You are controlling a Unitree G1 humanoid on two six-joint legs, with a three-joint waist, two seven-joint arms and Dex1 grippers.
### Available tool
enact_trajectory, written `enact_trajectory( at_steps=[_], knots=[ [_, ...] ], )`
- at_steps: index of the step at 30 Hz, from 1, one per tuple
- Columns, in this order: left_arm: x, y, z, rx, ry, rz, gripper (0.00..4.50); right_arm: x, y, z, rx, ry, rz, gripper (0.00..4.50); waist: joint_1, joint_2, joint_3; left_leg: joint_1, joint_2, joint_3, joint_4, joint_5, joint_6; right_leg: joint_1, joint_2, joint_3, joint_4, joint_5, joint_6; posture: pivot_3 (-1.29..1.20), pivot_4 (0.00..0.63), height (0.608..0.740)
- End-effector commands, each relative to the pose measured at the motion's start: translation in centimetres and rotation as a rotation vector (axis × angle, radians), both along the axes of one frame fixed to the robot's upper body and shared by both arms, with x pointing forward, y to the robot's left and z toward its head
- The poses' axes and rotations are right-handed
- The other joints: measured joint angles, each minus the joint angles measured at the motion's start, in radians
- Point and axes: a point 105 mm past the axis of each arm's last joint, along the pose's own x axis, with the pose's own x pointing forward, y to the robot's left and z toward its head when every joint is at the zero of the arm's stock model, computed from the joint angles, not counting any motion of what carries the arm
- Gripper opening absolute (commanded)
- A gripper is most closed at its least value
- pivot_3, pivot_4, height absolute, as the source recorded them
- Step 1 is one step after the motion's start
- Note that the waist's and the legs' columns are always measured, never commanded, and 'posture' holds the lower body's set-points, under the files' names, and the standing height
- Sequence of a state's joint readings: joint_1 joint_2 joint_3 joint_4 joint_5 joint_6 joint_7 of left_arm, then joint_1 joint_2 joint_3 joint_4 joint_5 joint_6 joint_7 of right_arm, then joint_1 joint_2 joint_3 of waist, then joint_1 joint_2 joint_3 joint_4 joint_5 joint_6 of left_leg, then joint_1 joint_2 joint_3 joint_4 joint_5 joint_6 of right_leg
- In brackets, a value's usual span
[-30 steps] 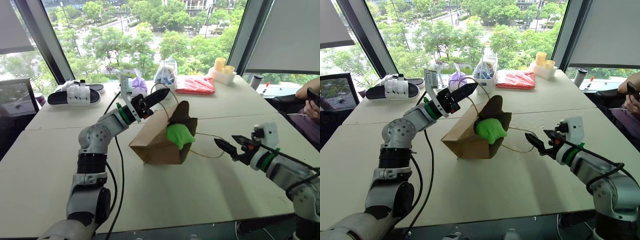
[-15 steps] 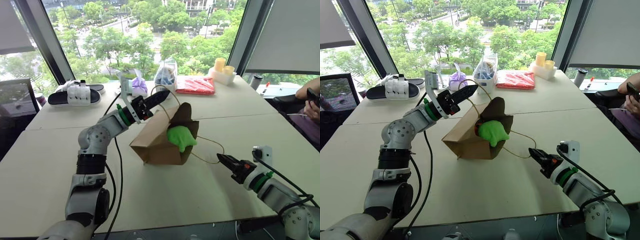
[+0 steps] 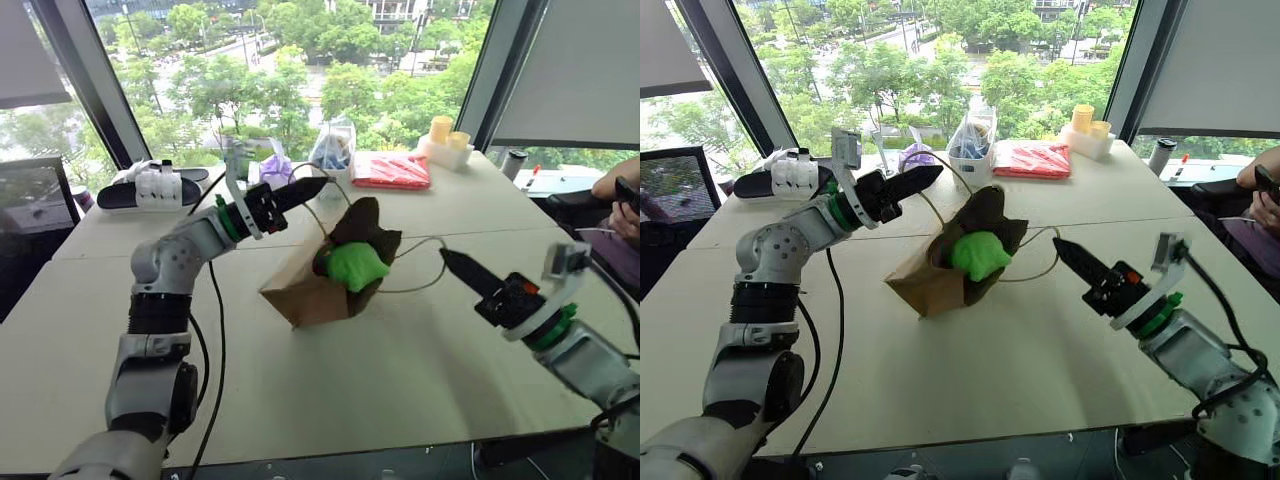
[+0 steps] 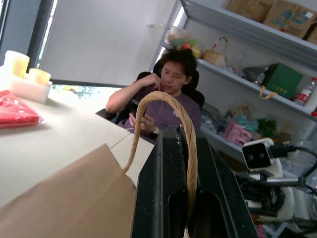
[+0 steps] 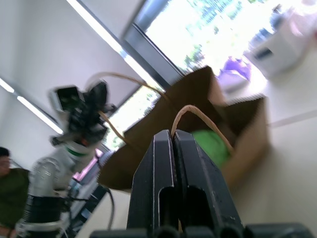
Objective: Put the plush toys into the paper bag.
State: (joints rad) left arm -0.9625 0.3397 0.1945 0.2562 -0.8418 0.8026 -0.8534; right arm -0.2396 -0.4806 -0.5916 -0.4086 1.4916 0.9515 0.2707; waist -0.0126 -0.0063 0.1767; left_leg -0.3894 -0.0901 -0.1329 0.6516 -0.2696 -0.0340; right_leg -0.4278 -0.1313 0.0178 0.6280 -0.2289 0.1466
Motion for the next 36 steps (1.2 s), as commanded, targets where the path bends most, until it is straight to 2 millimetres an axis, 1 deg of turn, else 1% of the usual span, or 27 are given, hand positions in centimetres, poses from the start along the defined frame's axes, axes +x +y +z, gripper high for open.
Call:
enact_trajectory(
  at_steps=[1, 3, 7, 11, 14, 19, 21, 22, 23, 24, 26, 27, 28, 29, 30, 33, 36],
  knots=[
    [0.1, 0.5, 1.3, -0.050, -0.020, -0.002, 0.00, -0.8, 0.2, 2.6, 0.031, -0.083, 0.028, 0.02, 0.000, 0.000, 0.000, 0.000, 0.000, 0.000, 0.000, 0.000, 0.000, 0.000, 0.000, 0.000, 0.000, 0.000, 0.000, 0.00, 0.150, 0.740],
    [0.2, 0.1, 1.0, -0.044, -0.015, 0.002, 0.00, -1.0, 0.7, 3.6, 0.053, -0.115, 0.052, 0.02, 0.001, 0.000, 0.000, 0.000, 0.000, 0.000, 0.000, 0.000, 0.000, 0.000, 0.000, 0.000, 0.000, 0.000, 0.000, 0.00, 0.150, 0.740],
    [0.4, -0.3, 0.6, -0.044, 0.000, -0.003, 0.00, -1.0, 1.2, 4.1, 0.061, -0.123, 0.060, 0.02, 0.001, 0.000, 0.000, 0.000, 0.000, 0.000, 0.000, 0.000, 0.000, 0.000, 0.000, 0.000, 0.000, 0.000, 0.000, 0.00, 0.150, 0.740],
    [1.0, -0.2, -0.4, -0.031, 0.035, 0.026, 0.00, -1.3, 1.8, 5.4, 0.097, -0.169, 0.081, 0.02, 0.000, 0.000, 0.000, 0.000, 0.000, 0.000, 0.000, 0.000, 0.000, 0.000, 0.000, 0.000, 0.000, 0.000, 0.000, 0.00, 0.150, 0.740],
    [1.2, -0.2, -0.6, -0.032, 0.042, 0.033, 0.00, -1.1, 2.2, 5.1, 0.062, -0.153, 0.079, 0.02, 0.000, 0.000, 0.000, 0.000, 0.000, 0.000, 0.000, 0.000, 0.000, 0.000, 0.000, 0.000, 0.000, 0.000, 0.000, 0.00, 0.150, 0.740],
    [1.7, -0.3, -0.7, -0.040, 0.056, 0.057, 0.00, -0.9, 2.5, 5.0, 0.073, -0.146, 0.083, 0.02, 0.001, 0.000, 0.000, 0.000, 0.000, 0.001, 0.000, 0.000, 0.000, 0.000, 0.000, 0.000, 0.000, 0.000, 0.000, 0.00, 0.150, 0.740],
    [2.0, -0.3, -0.8, -0.045, 0.060, 0.072, 0.59, -0.3, 2.7, 4.5, 0.058, -0.130, 0.062, 0.57, 0.001, 0.000, 0.000, 0.000, 0.000, 0.000, 0.000, 0.000, 0.000, 0.000, 0.000, 0.000, 0.000, 0.000, 0.000, 0.00, 0.150, 0.740],
    [2.1, -0.2, -0.8, -0.046, 0.061, 0.076, 0.81, -0.1, 2.8, 4.4, 0.054, -0.125, 0.054, 0.81, 0.001, 0.000, 0.000, 0.000, 0.000, 0.000, 0.000, 0.000, 0.000, 0.000, 0.000, 0.000, 0.000, 0.000, 0.000, 0.00, 0.150, 0.740],
    [2.1, -0.2, -0.9, -0.046, 0.061, 0.075, 1.31, -0.1, 2.9, 4.3, 0.054, -0.125, 0.060, 1.37, 0.000, 0.000, 0.000, 0.000, 0.000, 0.001, 0.000, 0.000, 0.000, 0.000, 0.000, 0.000, 0.000, 0.000, 0.000, 0.00, 0.150, 0.740],
    [2.1, -0.1, -0.9, -0.045, 0.061, 0.075, 1.77, -0.1, 2.9, 4.3, 0.056, -0.127, 0.062, 1.78, -0.001, 0.000, 0.000, 0.000, 0.000, 0.001, 0.000, 0.000, 0.000, 0.000, 0.000, 0.000, 0.000, 0.000, 0.000, 0.00, 0.150, 0.740],
    [2.0, 0.1, -1.0, -0.044, 0.061, 0.074, 2.95, -0.2, 2.9, 4.2, 0.056, -0.128, 0.059, 2.98, 0.000, 0.000, 0.000, 0.000, 0.000, 0.001, 0.000, 0.000, 0.000, 0.000, 0.000, 0.000, 0.000, 0.000, 0.000, 0.00, 0.150, 0.740],
    [2.0, 0.2, -1.0, -0.040, 0.060, 0.074, 3.29, -0.1, 2.7, 4.2, 0.053, -0.126, 0.046, 3.30, 0.000, 0.000, 0.000, 0.000, 0.000, 0.000, 0.000, 0.000, 0.000, 0.000, 0.000, 0.000, 0.000, 0.000, 0.000, 0.00, 0.150, 0.740],
    [2.1, 0.3, -1.3, -0.020, 0.058, 0.087, 3.76, 0.0, 2.5, 4.0, 0.044, -0.122, 0.032, 3.76, 0.000, 0.000, 0.000, 0.000, 0.000, 0.000, 0.000, 0.000, 0.000, 0.000, 0.000, 0.000, 0.000, 0.000, 0.000, 0.00, 0.150, 0.740],
    [2.2, 0.4, -1.5, -0.005, 0.054, 0.095, 4.31, 0.1, 2.4, 3.8, 0.039, -0.116, 0.022, 4.34, 0.000, 0.000, 0.000, 0.000, 0.000, 0.000, 0.000, 0.000, 0.000, 0.000, 0.000, 0.000, 0.000, 0.000, 0.000, 0.00, 0.150, 0.740],
    [2.1, 0.6, -1.6, 0.009, 0.051, 0.097, 4.46, 0.0, 2.3, 3.6, 0.038, -0.113, 0.024, 4.48, 0.000, 0.000, 0.000, 0.000, 0.000, 0.001, 0.000, 0.000, 0.000, 0.000, 0.000, 0.000, 0.000, 0.000, 0.000, 0.00, 0.150, 0.740],
    [1.6, 1.4, -2.0, 0.037, 0.035, 0.080, 4.46, -0.4, 2.0, 2.9, 0.037, -0.095, 0.024, 4.48, 0.000, 0.000, 0.000, 0.000, 0.000, 0.001, 0.000, 0.000, 0.000, 0.000, 0.000, 0.000, 0.000, 0.000, 0.000, 0.00, 0.150, 0.740],
    [1.0, 2.4, -2.6, 0.081, 0.029, 0.054, 4.46, -0.7, 2.0, 1.7, 0.023, -0.059, 0.036, 4.48, -0.001, 0.000, 0.000, 0.000, 0.000, 0.001, 0.000, 0.000, 0.000, 0.000, 0.000, 0.000, 0.000, 0.000, 0.000, 0.00, 0.150, 0.740]
  ],
)
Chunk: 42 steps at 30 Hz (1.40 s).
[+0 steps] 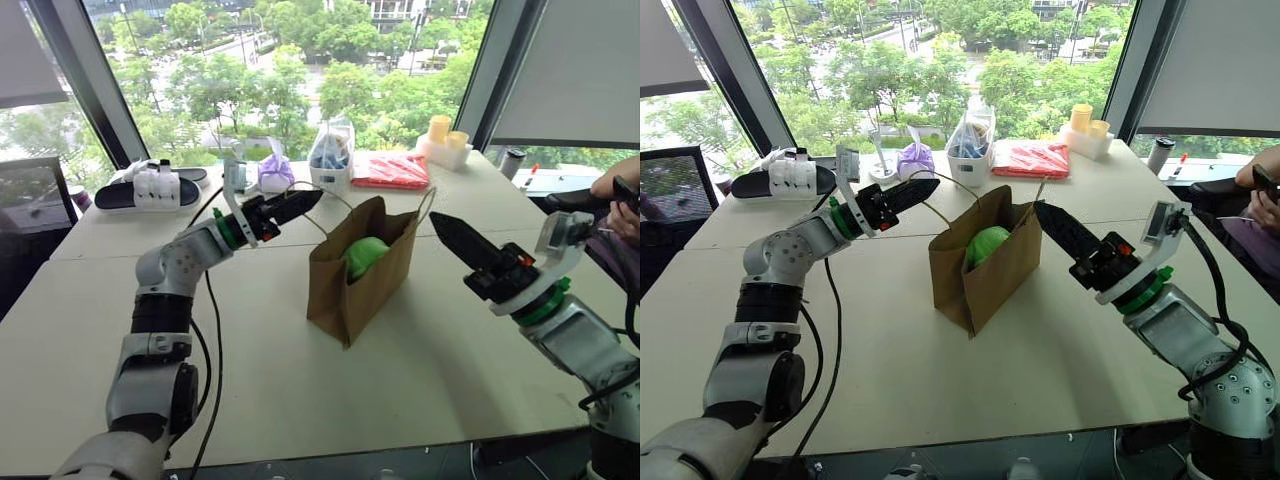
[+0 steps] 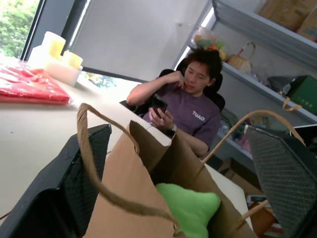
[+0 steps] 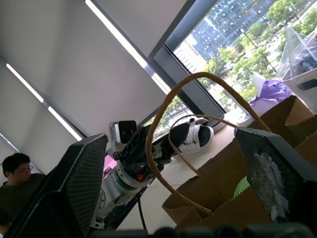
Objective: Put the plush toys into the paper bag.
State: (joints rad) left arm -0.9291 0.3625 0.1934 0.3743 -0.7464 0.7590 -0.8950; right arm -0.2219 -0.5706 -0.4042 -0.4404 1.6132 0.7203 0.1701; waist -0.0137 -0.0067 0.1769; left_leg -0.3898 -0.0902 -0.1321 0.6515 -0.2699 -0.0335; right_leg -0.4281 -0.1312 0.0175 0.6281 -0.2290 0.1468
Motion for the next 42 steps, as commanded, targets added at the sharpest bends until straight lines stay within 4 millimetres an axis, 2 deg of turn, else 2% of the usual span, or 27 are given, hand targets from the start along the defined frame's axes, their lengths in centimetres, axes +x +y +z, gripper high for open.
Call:
enact_trajectory(
  at_steps=[1, 7, 11, 14, 17, 21, 24, 31, 37, 42],
  knots=[
    [-1.0, 1.0, 0.4, 0.055, -0.060, -0.037, 4.46, -1.0, 0.1, 0.1, -0.018, -0.030, 0.018, 4.48, 0.000, 0.000, 0.000, 0.000, 0.000, 0.000, 0.000, 0.000, 0.000, 0.000, 0.000, 0.000, 0.000, 0.000, 0.000, 0.00, 0.150, 0.740],
    [-0.7, 3.1, -2.7, 0.201, -0.039, 0.014, 4.46, -0.8, 0.8, -3.3, -0.090, 0.073, 0.047, 4.48, 0.000, 0.000, 0.000, 0.000, 0.000, 0.000, 0.000, 0.000, 0.000, 0.000, 0.000, 0.000, 0.000, 0.000, 0.000, 0.00, 0.150, 0.740],
    [-2.7, 3.4, -5.3, 0.296, -0.008, -0.046, 4.46, -0.9, 2.6, -6.1, -0.205, 0.135, 0.096, 4.48, -0.002, 0.000, 0.000, 0.000, 0.000, 0.000, 0.000, 0.000, 0.000, 0.000, 0.000, 0.000, 0.000, 0.000, 0.000, 0.00, 0.150, 0.740],
    [-3.2, 3.4, -6.6, 0.363, -0.024, -0.025, 4.46, -0.7, 3.4, -7.0, -0.267, 0.127, 0.099, 4.48, 0.000, 0.000, 0.000, 0.000, 0.001, -0.001, -0.001, 0.000, 0.000, -0.001, 0.000, 0.001, 0.000, 0.000, 0.000, 0.00, 0.150, 0.740],
    [-4.2, 2.9, -6.5, 0.359, -0.040, -0.007, 4.50, -0.1, 3.7, -8.3, -0.317, 0.132, 0.078, 3.59, 0.004, 0.000, 0.000, 0.000, 0.001, -0.001, 0.000, 0.000, 0.000, 0.000, 0.000, 0.001, 0.000, 0.000, 0.000, 0.00, 0.150, 0.740],
    [-6.9, 1.0, -6.8, 0.423, -0.108, -0.065, 4.50, 0.1, 5.0, -8.6, -0.339, 0.118, 0.127, 1.53, 0.002, 0.000, 0.000, 0.000, 0.001, -0.001, 0.000, 0.000, 0.000, 0.000, 0.000, 0.001, -0.001, 0.000, 0.000, 0.00, 0.150, 0.740],
    [-7.1, -0.2, -6.8, 0.444, -0.152, -0.063, 4.50, 0.8, 5.2, -8.8, -0.355, 0.118, 0.121, 0.03, 0.003, 0.000, 0.000, 0.000, 0.001, -0.001, -0.001, 0.000, 0.000, 0.000, 0.000, 0.001, -0.001, 0.000, 0.000, 0.00, 0.150, 0.740],
    [-6.2, -3.0, -6.4, 0.454, -0.237, -0.061, 4.50, 2.0, 6.3, -8.0, -0.359, 0.081, 0.158, 0.03, 0.003, 0.000, 0.000, 0.000, 0.000, -0.001, 0.000, 0.000, 0.000, 0.001, 0.000, 0.000, 0.000, 0.000, 0.000, 0.00, 0.150, 0.740],
    [-5.6, -5.3, -6.5, 0.463, -0.276, -0.041, 4.50, 2.5, 7.1, -8.0, -0.368, 0.074, 0.184, 0.03, 0.003, 0.000, 0.000, 0.001, 0.000, -0.001, 0.000, 0.000, 0.000, 0.001, 0.000, 0.000, -0.001, 0.000, 0.000, 0.00, 0.150, 0.740],
    [-5.5, -6.2, -6.8, 0.436, -0.255, -0.026, 4.50, 2.6, 7.7, -8.5, -0.376, 0.078, 0.197, 0.03, 0.002, 0.000, 0.000, 0.000, 0.000, -0.001, 0.000, 0.000, 0.000, 0.000, 0.000, 0.000, -0.001, 0.000, 0.000, 0.00, 0.150, 0.740]
  ],
)
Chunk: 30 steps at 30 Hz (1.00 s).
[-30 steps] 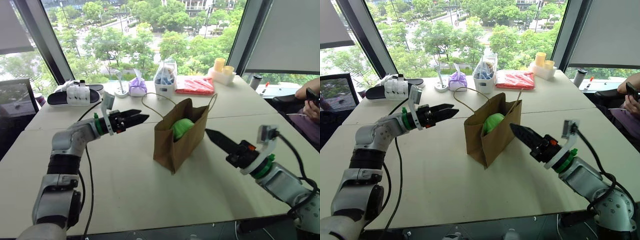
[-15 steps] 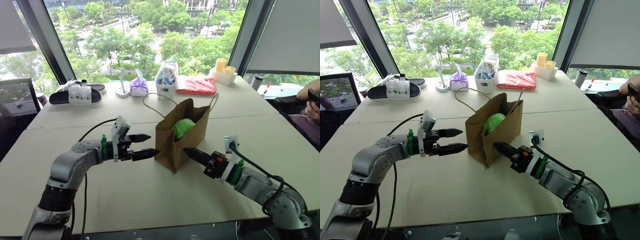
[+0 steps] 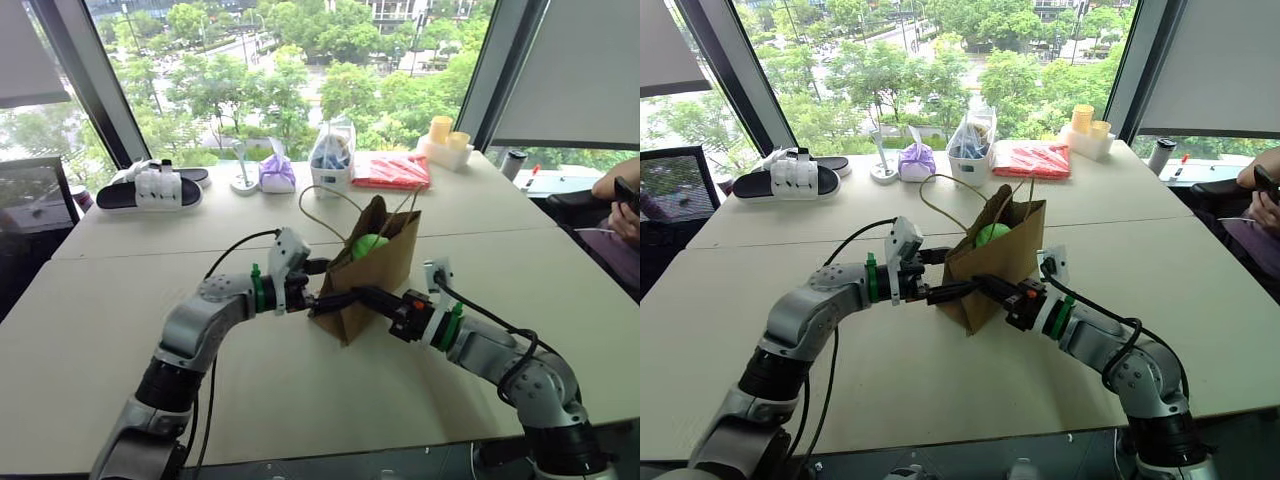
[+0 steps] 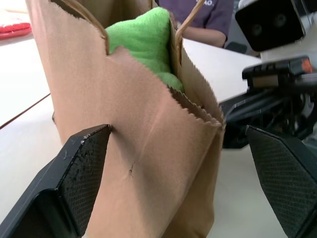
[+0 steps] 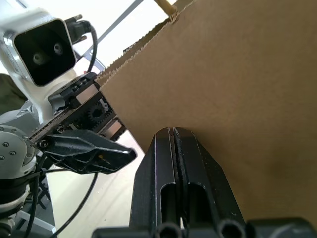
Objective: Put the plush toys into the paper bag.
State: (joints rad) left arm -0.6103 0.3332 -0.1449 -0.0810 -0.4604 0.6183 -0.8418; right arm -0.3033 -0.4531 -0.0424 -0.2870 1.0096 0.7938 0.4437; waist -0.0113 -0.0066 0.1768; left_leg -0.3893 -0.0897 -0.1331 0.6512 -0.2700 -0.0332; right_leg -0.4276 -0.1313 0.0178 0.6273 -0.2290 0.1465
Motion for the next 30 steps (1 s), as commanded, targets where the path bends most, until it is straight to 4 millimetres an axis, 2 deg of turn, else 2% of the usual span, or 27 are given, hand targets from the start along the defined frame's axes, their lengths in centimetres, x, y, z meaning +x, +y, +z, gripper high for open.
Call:
enact_trajectory(
  at_steps=[1, 4, 6, 7, 14, 15, 19, 23, 25, 30],
  knots=[
    [0.2, -0.3, 0.9, 0.005, -0.059, 0.023, 4.50, -0.2, 0.6, 0.7, 0.004, -0.036, 0.023, 0.03, -0.001, 0.000, 0.000, 0.000, 0.000, 0.000, 0.000, 0.000, 0.000, 0.000, 0.000, 0.000, 0.000, 0.000, 0.000, 0.00, 0.150, 0.740],
    [0.7, -0.1, 0.6, 0.009, -0.062, 0.058, 4.50, -0.3, 0.5, 0.5, 0.002, -0.033, 0.024, 0.03, 0.000, 0.000, 0.000, 0.000, 0.000, 0.000, 0.000, 0.000, 0.000, 0.000, 0.000, 0.000, 0.000, 0.000, 0.000, 0.00, 0.150, 0.740],
    [0.9, 0.0, 0.5, 0.011, -0.065, 0.069, 3.92, -0.4, 0.6, 0.3, -0.003, -0.031, 0.026, 0.00, 0.000, 0.000, 0.000, 0.000, 0.000, 0.000, 0.000, 0.000, 0.000, 0.000, 0.000, 0.000, 0.000, 0.000, 0.000, 0.00, 0.150, 0.740],
    [1.0, 0.1, 0.5, 0.005, -0.064, 0.078, 3.57, -0.5, 0.6, 0.3, -0.006, -0.029, 0.030, 0.00, 0.001, 0.000, 0.000, 0.000, 0.000, 0.000, 0.000, 0.000, 0.000, 0.000, 0.000, 0.000, 0.000, 0.000, 0.000, 0.00, 0.150, 0.740],
    [1.3, -0.2, 0.8, -0.014, -0.065, 0.089, 0.16, -1.9, 1.0, -0.3, -0.013, -0.007, 0.077, 0.00, 0.000, 0.000, 0.000, 0.000, 0.000, 0.000, 0.000, 0.000, 0.000, 0.000, 0.000, 0.000, 0.000, 0.000, 0.000, 0.00, 0.150, 0.740],
    [1.3, -0.2, 0.9, -0.016, -0.063, 0.087, 0.04, -2.1, 1.1, -0.4, -0.012, -0.002, 0.080, 0.00, 0.000, 0.000, 0.000, 0.000, 0.000, 0.000, 0.000, 0.000, 0.000, 0.000, 0.000, 0.000, 0.000, 0.000, 0.000, 0.00, 0.150, 0.740],
    [1.2, -0.2, 1.7, -0.053, -0.057, 0.064, 0.04, -3.0, 0.7, -0.9, -0.008, 0.023, 0.074, 0.00, 0.001, 0.000, 0.000, 0.000, 0.000, 0.000, 0.000, 0.000, 0.000, 0.000, 0.000, 0.000, 0.000, 0.000, 0.000, 0.00, 0.150, 0.740],
    [0.0, -0.1, 4.7, -0.156, -0.102, -0.093, 0.04, -4.2, -0.3, -1.9, -0.016, 0.078, 0.059, 0.00, 0.002, 0.000, 0.000, 0.000, 0.000, 0.000, 0.000, 0.000, 0.000, 0.000, 0.000, 0.000, 0.000, 0.000, 0.000, 0.00, 0.150, 0.740],
    [-0.1, 0.0, 5.4, -0.147, -0.121, -0.161, 0.04, -5.2, -0.6, -2.6, -0.041, 0.109, 0.081, 0.00, 0.003, 0.000, 0.000, 0.000, 0.000, 0.000, 0.000, 0.000, 0.000, 0.000, 0.000, 0.000, 0.000, 0.000, 0.000, 0.00, 0.150, 0.740],
    [0.9, 0.1, 5.0, -0.037, -0.180, -0.254, 0.04, -7.0, -1.1, -3.1, -0.059, 0.153, 0.102, 0.00, -0.002, 0.000, 0.000, 0.000, 0.000, 0.002, 0.000, 0.000, 0.000, 0.000, 0.000, 0.000, 0.000, 0.000, 0.000, 0.00, 0.150, 0.740]
  ],
)
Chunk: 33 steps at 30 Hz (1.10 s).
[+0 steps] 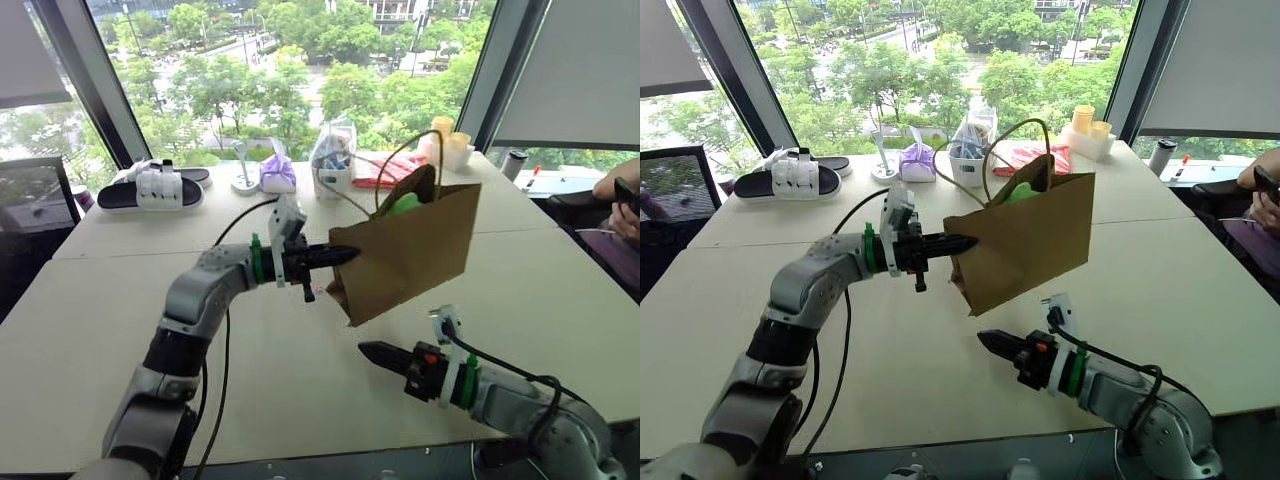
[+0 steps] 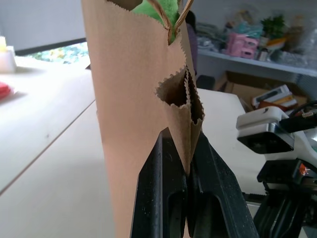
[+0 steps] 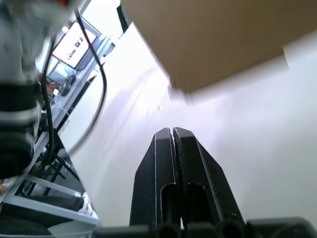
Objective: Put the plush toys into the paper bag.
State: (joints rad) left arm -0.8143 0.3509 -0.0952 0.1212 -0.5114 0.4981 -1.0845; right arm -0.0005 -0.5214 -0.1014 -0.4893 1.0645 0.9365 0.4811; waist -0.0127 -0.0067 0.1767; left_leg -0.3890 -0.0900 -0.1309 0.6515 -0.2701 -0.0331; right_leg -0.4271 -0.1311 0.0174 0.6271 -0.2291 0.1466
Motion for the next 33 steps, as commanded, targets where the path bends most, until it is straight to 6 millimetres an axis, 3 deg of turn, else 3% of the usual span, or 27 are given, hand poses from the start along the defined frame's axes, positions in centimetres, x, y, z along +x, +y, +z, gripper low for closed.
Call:
enact_trajectory(
  at_steps=[1, 4, 8, 16, 19, 23, 28, 33],
  knots=[
    [0.6, 0.0, -0.7, 0.093, -0.089, -0.070, 0.04, -1.6, 0.2, 1.3, 0.011, -0.034, 0.042, 0.00, 0.001, 0.000, 0.000, 0.000, 0.000, 0.000, 0.000, 0.000, 0.000, 0.000, 0.000, 0.000, 0.000, 0.000, 0.000, 0.00, 0.150, 0.740],
    [1.4, -0.3, -2.9, 0.212, -0.110, -0.185, 0.04, -3.5, 0.2, 1.0, -0.003, -0.001, 0.045, 0.00, 0.010, 0.000, 0.000, 0.000, 0.000, 0.001, 0.000, 0.000, 0.000, 0.001, 0.000, -0.001, 0.000, 0.000, 0.000, 0.00, 0.150, 0.740],
    [2.0, -1.0, -4.7, 0.281, -0.102, -0.286, 0.04, -4.1, -0.2, 0.6, -0.023, 0.020, 0.012, 0.00, 0.010, -0.001, 0.001, -0.001, 0.000, 0.001, 0.001, -0.001, 0.001, 0.001, 0.000, -0.001, -0.001, 0.000, 0.000, 0.00, 0.150, 0.740],
    [2.8, -1.5, -5.3, 0.327, -0.135, -0.307, 0.04, -4.9, -0.8, 0.8, -0.041, 0.023, -0.026, 0.00, 0.023, -0.002, 0.000, -0.001, 0.000, 0.001, 0.002, -0.001, 0.003, 0.002, 0.000, -0.001, -0.001, -0.001, 0.001, 0.00, 0.150, 0.740],
    [3.1, -1.3, -5.3, 0.335, -0.143, -0.288, 0.94, -4.9, -0.9, 0.9, -0.046, 0.020, -0.035, 0.00, 0.023, -0.002, 0.000, -0.001, 0.000, 0.001, 0.003, -0.001, 0.003, 0.002, 0.000, -0.002, -0.001, -0.001, 0.001, 0.00, 0.150, 0.740],
    [4.3, -0.2, -4.6, 0.341, -0.205, -0.188, 2.82, -4.2, -1.2, 1.4, -0.064, -0.014, -0.038, 0.00, 0.022, -0.003, 0.000, -0.001, 0.000, 0.001, 0.004, -0.001, 0.003, 0.002, 0.000, -0.002, 0.000, -0.001, 0.001, 0.00, 0.150, 0.740],
    [4.9, 1.8, -2.8, 0.301, -0.220, -0.118, 2.82, -3.2, -2.3, 2.5, -0.097, -0.065, -0.056, 0.00, 0.019, -0.003, 0.000, -0.001, 0.000, 0.000, 0.004, -0.002, 0.003, 0.002, 0.000, -0.002, 0.001, -0.001, 0.002, 0.00, 0.150, 0.740],
    [4.4, 5.6, -3.2, 0.313, -0.176, -0.028, 2.82, -3.0, -4.9, 3.8, -0.174, -0.118, -0.100, 0.00, 0.015, -0.003, 0.000, -0.001, 0.000, 0.000, 0.004, -0.002, 0.003, 0.002, 0.000, -0.002, 0.001, -0.001, 0.002, 0.00, 0.150, 0.740]
  ],
)
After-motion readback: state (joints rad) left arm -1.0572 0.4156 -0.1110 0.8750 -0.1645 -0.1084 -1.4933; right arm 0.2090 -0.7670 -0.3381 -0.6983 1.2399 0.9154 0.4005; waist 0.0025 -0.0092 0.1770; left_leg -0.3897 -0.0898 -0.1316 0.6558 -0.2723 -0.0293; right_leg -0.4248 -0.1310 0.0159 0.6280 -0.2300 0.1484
